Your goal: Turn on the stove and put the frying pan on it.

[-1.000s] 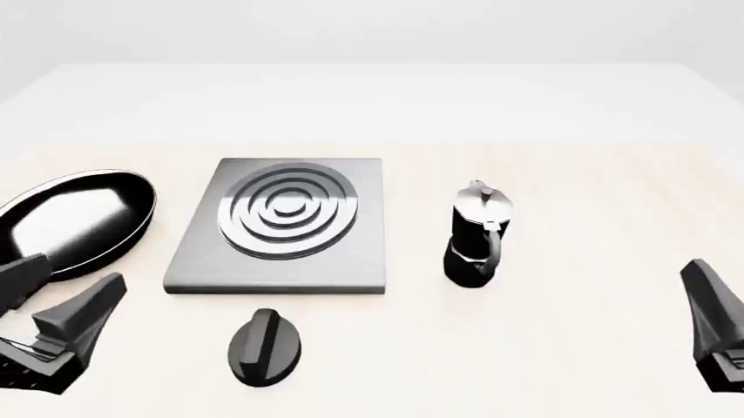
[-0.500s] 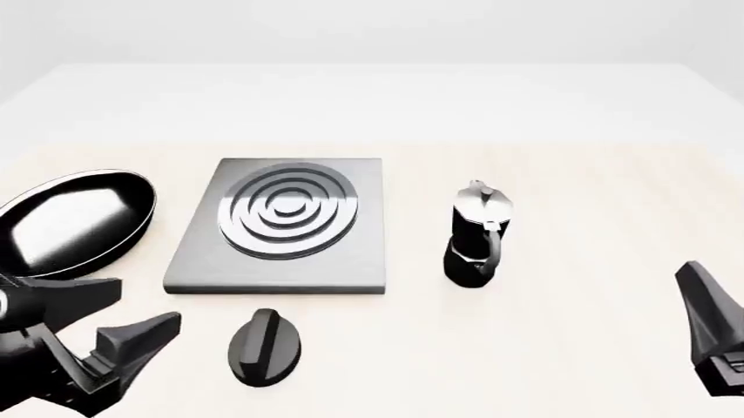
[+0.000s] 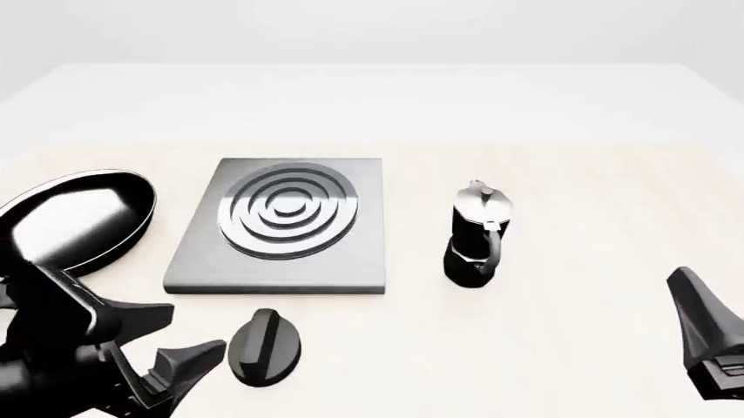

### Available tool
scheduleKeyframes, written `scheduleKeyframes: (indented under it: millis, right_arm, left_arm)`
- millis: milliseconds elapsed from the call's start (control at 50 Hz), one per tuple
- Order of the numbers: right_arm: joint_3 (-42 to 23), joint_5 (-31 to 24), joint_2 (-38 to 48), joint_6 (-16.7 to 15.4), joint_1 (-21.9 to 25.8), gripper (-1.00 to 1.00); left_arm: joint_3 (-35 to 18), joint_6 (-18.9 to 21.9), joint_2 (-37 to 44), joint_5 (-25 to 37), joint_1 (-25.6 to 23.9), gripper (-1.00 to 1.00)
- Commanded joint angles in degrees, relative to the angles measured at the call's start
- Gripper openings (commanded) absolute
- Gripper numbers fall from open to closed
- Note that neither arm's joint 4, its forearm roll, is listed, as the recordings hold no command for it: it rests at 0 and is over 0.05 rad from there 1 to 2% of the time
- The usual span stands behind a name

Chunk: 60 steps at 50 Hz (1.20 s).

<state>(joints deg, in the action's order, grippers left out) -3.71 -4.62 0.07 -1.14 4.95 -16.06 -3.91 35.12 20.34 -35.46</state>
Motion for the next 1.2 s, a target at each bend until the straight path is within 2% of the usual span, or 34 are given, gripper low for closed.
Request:
scheduleKeyframes:
  millis: [20,300,320,360,920,1040,1200]
  right_arm:
    - [0.5,0.1,0.0,0.6,0.0,1.00]
    - [0.7,0.4,0.0,0.6,-0.1,1.00]
    - [-0.3,-0.1,0.0,0.5,-0.4,1.00]
    - [-0.3,0.0,0.0,0.5,-0.4,1.00]
    - [-1.1,-0.5,0.0,0.8,-0.6,1.00]
    - [-1.1,-0.5,0.0,0.6,-0.6,1.00]
    - [-1.3,-0.6,0.0,0.5,-0.5,1.00]
  left_arm:
    - [2.5,-0.5,6.1,-7.4,-1.2,1.00]
    - [5.1,0.2,16.1,-18.4,-0.2,1.00]
    - [6.1,0.2,19.9,-22.3,-0.8,1.00]
    - [6.3,0.0,21.2,-23.7,-1.0,1.00]
    - [8.0,-1.4,30.8,-33.7,-3.1,1.00]
    - [9.1,-1.4,36.4,-39.6,-3.6,1.00]
    - [8.9,-1.3,39.3,-41.9,-3.9,1.00]
